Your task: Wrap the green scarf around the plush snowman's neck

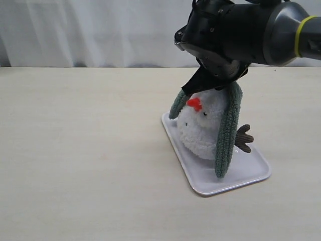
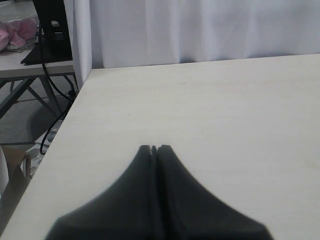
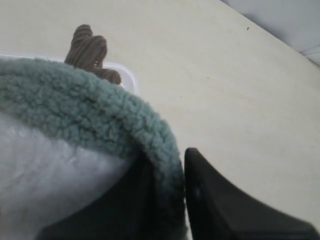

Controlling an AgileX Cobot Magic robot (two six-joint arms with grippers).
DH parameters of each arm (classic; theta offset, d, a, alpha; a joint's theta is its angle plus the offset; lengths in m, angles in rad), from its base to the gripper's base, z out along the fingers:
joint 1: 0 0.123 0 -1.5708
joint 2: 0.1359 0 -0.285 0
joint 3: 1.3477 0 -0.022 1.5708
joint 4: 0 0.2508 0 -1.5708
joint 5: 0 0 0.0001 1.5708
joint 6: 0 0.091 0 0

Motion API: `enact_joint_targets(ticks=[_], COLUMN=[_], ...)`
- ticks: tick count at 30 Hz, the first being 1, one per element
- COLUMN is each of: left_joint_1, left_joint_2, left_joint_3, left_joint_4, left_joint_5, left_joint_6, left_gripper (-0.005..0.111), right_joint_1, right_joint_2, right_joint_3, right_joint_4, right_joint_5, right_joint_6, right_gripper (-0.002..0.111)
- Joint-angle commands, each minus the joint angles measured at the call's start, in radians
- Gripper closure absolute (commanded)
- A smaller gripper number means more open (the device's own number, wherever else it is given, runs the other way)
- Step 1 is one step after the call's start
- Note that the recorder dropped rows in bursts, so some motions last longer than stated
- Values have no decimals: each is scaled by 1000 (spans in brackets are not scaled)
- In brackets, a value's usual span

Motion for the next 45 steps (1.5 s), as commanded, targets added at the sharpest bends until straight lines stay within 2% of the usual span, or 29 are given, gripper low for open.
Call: enact_joint_targets(ticks=[1,3,9,17,25,36,41,45], left_joint_1=[-2,-2,-2,-2,-2,-2,-2,-2], left_joint_2=[-2,-2,-2,-2,-2,-2,-2,-2], left_joint_3=[2,2,2,2,2,2,2,2], left_joint_4=[-13,-13,-13,-13,-13,-13,-13,-13], left_joint_5=[-31,-31,-31,-31,-31,-31,-31,-31], left_joint_6=[0,0,0,0,0,0,0,0], left_gripper=[107,107,107,107,107,107,107,107], right_joint_1=[-9,-11,-23,-27,-103,-103,-101,-101], right_joint_2=[0,0,-13,-45,-51,-121,-174,-187], right_joint_3=[4,-15,-84,-95,-95,-95,-95,-83], right_joint_4=[16,76,161,232,393,383,405,540], right_joint_5=[37,40,63,96,96,40,39,39], right_joint_6=[2,-1,-29,-90,-143,-165,-206,-333], right_gripper=[73,67,67,67,67,67,68,74])
